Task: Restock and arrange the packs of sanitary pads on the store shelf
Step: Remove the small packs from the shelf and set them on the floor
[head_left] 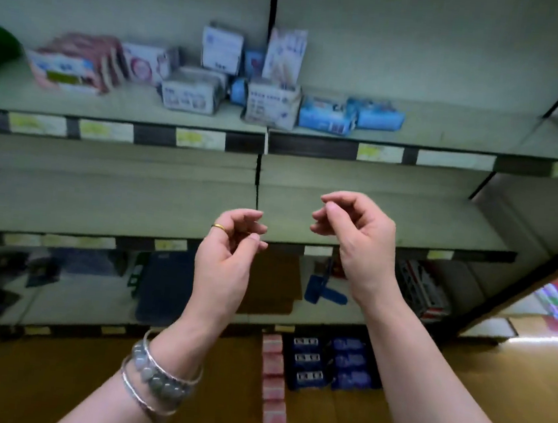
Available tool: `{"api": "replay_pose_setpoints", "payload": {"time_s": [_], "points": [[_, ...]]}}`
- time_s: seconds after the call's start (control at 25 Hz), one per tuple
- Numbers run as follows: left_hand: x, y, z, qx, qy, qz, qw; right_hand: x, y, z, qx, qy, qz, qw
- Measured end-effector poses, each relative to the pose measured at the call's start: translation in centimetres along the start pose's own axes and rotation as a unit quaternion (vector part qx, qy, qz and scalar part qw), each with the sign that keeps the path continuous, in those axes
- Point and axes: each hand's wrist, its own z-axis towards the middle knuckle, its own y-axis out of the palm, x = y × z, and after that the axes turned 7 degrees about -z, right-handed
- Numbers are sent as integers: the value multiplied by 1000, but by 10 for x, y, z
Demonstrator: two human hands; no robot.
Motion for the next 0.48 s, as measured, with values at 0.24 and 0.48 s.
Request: {"api": "replay_pose_setpoints", "payload": {"time_s": [0.24, 0.48], "points": [[43, 15, 31, -28, 54, -24, 998, -38, -7, 29, -5, -64, 11, 998], [53, 57, 85, -6, 69, -21, 997, -37, -36, 95, -14, -85, 27, 996]]}}
